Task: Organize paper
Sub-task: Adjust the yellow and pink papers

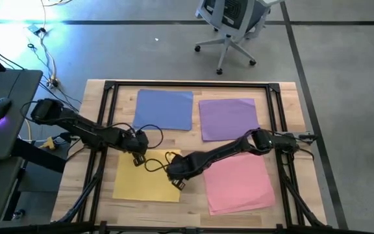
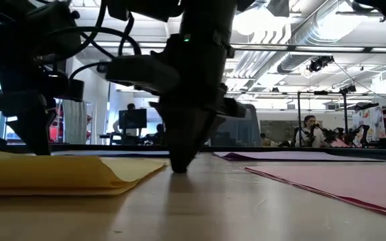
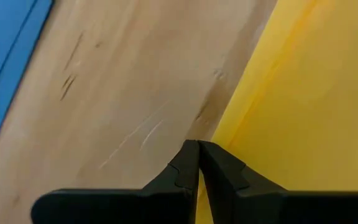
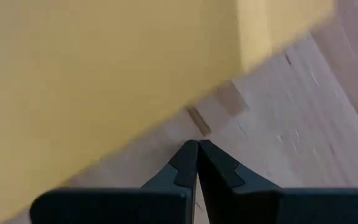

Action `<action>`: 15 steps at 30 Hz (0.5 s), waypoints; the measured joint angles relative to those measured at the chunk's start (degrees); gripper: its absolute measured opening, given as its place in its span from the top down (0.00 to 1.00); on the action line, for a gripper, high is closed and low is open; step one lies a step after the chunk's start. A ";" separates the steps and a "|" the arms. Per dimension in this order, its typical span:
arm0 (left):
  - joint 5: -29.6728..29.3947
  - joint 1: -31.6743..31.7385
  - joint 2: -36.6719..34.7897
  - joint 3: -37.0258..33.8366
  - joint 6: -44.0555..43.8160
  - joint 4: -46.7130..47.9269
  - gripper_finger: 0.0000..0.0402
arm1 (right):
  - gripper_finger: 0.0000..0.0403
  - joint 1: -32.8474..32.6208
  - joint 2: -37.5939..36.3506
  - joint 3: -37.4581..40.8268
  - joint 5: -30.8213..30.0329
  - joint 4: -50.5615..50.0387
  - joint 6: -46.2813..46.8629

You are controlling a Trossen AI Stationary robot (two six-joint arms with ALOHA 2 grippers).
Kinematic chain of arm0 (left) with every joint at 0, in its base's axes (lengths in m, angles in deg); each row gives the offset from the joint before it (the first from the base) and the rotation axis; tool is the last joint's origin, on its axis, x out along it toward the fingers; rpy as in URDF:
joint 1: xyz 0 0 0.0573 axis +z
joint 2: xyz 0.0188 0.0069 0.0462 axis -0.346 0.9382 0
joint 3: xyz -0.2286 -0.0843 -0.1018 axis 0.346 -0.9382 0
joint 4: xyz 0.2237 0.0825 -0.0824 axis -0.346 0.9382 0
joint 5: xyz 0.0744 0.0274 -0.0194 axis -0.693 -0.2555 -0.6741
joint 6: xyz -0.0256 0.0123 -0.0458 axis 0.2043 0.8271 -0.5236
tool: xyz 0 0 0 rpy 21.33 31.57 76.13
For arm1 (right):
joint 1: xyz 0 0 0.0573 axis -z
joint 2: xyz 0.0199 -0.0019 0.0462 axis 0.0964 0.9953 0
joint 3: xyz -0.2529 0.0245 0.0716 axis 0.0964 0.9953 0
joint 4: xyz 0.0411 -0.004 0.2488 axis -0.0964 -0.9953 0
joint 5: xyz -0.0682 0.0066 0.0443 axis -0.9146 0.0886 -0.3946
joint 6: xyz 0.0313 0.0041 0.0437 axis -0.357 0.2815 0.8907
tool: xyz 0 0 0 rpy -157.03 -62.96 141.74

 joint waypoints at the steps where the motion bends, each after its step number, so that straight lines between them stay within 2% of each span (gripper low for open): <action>1: 0.06 -0.23 -0.05 0.01 -0.22 -0.22 1.00 | 1.00 0.10 0.03 0.00 -0.16 0.53 -0.14; 7: 1.78 -1.85 -0.21 -0.04 1.07 -3.50 1.00 | 1.00 0.11 0.22 0.00 -1.31 3.11 -3.46; 15: 3.14 -2.36 -0.21 0.02 1.68 -4.22 1.00 | 1.00 -0.08 -0.15 -0.50 -1.31 1.57 -1.39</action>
